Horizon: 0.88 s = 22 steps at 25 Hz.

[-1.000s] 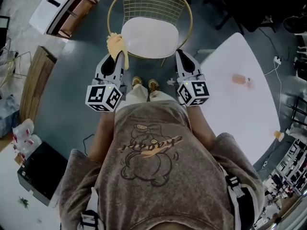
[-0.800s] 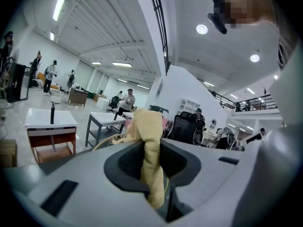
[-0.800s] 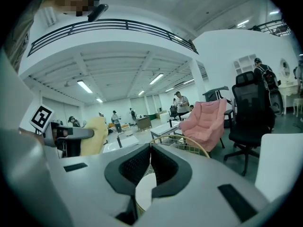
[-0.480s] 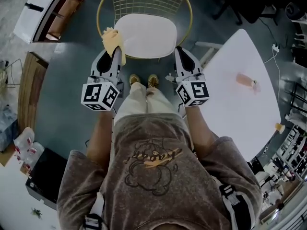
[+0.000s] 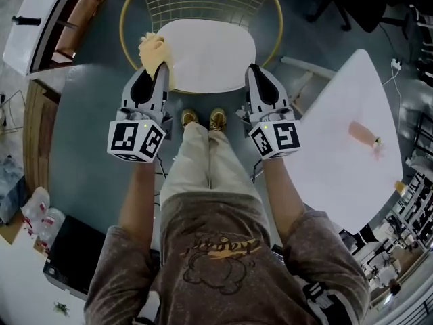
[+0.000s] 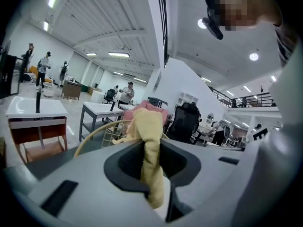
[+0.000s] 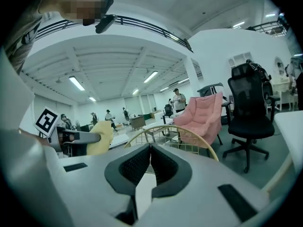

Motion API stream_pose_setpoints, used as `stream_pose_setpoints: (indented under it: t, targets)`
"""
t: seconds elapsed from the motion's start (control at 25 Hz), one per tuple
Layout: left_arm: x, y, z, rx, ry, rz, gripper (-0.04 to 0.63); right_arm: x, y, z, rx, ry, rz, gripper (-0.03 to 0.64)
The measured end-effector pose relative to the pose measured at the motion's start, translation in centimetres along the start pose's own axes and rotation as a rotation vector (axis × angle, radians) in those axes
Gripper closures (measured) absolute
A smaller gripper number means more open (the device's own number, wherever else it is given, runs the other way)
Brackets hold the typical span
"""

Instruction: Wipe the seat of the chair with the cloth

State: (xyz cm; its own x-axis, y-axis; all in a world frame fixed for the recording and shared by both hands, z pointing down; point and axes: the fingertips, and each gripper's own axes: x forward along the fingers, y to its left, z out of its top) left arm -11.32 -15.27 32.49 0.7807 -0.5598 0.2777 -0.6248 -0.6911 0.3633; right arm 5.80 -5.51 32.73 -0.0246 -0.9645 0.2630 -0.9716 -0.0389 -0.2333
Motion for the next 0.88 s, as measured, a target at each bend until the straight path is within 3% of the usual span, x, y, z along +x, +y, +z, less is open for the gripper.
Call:
stream_pose_setpoints:
  t: [0.4, 0.88]
  targets:
    - [5.0, 3.1, -4.8, 0.014, 0.063, -0.014, 0.518, 3.8, -2.8, -3.6, 0.017, 0.015, -0.041, 0.589]
    - [11.5, 11.4, -11.0, 0.07, 0.141, 0.088, 0.518, 4.6, -5.1, -7.9, 0.015, 0.072, -0.046, 0.589]
